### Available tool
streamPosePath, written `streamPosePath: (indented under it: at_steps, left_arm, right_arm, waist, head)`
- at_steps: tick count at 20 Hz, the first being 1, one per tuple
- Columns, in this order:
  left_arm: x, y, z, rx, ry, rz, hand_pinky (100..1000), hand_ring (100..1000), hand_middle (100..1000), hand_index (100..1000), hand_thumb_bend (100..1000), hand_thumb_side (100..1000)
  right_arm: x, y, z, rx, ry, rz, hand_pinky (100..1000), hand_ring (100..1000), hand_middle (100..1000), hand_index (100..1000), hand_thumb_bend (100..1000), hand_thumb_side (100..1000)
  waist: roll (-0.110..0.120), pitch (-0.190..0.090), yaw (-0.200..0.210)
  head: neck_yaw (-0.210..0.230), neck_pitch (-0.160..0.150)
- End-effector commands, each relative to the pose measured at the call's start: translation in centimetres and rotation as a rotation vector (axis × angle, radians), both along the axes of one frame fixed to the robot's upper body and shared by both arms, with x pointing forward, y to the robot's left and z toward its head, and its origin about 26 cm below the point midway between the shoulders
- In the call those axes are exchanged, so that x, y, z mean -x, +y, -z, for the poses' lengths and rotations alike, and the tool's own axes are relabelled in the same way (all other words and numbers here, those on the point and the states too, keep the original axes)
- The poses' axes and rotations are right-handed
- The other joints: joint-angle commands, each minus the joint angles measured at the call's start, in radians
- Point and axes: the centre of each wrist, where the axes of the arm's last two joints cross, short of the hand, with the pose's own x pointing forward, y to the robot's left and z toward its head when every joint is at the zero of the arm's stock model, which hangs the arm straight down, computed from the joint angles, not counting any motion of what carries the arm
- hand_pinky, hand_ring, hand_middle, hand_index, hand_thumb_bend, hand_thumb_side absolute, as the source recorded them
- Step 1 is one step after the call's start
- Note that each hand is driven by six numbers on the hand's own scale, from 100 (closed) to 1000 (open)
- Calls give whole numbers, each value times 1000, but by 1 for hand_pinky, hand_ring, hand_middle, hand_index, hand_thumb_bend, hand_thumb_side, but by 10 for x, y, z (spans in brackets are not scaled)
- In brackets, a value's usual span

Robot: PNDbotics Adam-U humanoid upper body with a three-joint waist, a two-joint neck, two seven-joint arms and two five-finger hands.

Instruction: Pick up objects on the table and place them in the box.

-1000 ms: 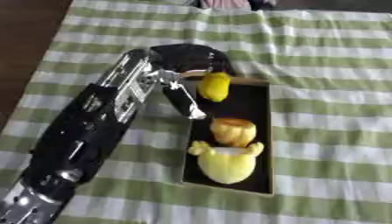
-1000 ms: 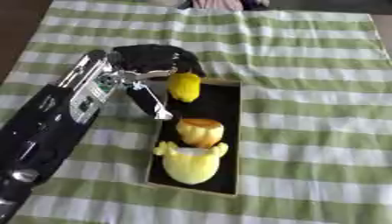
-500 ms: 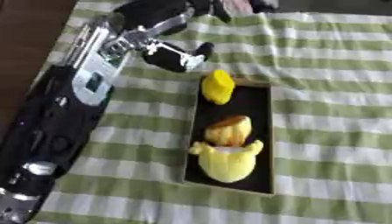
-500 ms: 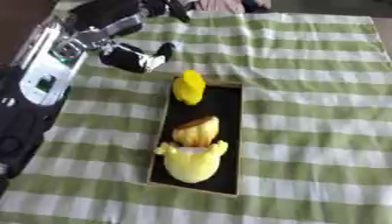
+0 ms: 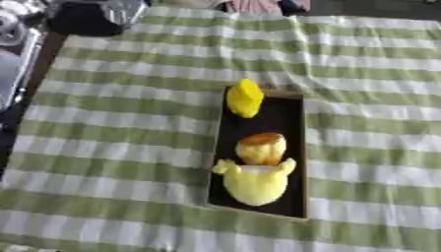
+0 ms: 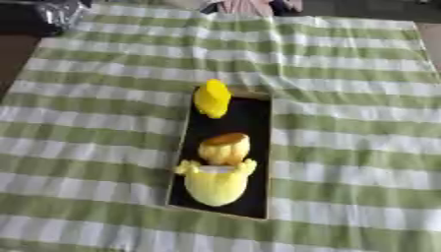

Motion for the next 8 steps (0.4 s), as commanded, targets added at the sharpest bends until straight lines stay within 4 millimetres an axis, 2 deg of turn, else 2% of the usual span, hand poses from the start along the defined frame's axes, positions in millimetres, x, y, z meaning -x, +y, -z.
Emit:
streamPosePath:
  at_steps: [1,3,8]
  left_arm:
    - [10,10,-16,19,-36,-4,748,757,678,792,100,295]
    - [16,25,-17,52,-39,-33,751,763,688,797,100,267]
    - [42,65,-18,162,-98,-78,750,775,705,811,100,300]
  right_arm:
    - [3,0,-11,21,-32,1,894,754,711,808,100,136]
    - [6,-5,-6,-1,-55,18,893,755,713,809,100,100]
    - [9,-10,14,-16,-100,34,892,756,714,809,100,100]
  waist:
    - [-1,-22,1]
    - [-7,-15,25]
    - [-15,0,46]
  head:
    - [-8,-5]
    - [-32,-10]
    - [-65,-24]
